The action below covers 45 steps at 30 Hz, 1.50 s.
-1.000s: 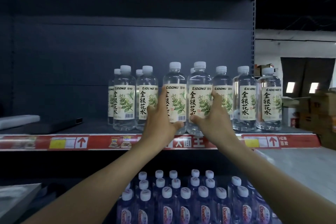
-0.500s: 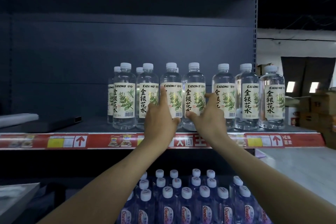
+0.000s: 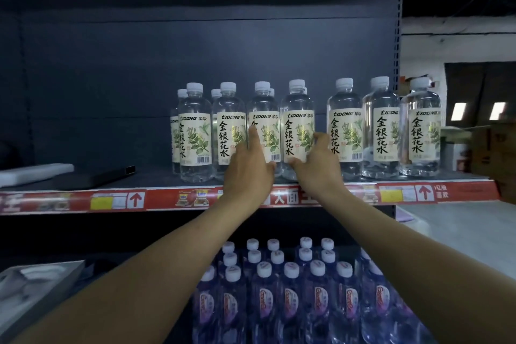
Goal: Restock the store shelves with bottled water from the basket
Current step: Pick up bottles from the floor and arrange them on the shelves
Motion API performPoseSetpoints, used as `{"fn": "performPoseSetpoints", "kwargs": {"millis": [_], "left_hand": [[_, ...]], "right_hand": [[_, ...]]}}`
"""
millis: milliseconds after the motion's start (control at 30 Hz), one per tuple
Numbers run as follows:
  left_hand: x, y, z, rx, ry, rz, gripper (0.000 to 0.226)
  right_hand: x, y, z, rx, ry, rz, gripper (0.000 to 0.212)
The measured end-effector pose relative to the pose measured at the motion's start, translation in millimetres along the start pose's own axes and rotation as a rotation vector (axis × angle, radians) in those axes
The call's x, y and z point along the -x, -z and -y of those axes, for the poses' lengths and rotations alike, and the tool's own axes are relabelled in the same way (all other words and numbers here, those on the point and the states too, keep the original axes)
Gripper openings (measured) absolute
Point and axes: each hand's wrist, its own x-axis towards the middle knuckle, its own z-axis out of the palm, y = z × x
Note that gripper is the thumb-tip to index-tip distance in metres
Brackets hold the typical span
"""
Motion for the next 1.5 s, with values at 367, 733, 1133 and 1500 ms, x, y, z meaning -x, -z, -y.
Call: {"fn": "performPoseSetpoints", "kwargs": {"millis": [367, 733, 1133, 1500], "left_hand": [[159.9, 58.4, 43.6, -0.483, -0.188, 0.197, 0.062], [402.3, 107.0, 151.6, -0.516, 0.307, 0.543, 0.060], [650.8, 71.4, 241.1, -0.043, 1.249, 0.771, 0.079], [771.5, 3.3, 272.3, 0.259, 1.530, 0.559, 0.083]], "right_hand": [[160.8, -35.5, -6.3, 0.358, 0.262, 0.304, 0.056], [400.3, -155.7, -16.7, 0.229, 0.142, 0.910, 0.050], [589.9, -206.8, -89.2, 0.369, -0.246, 1.435, 0.069], [651.5, -236.3, -167.8, 0.472, -0.399, 1.459, 0.075]]}}
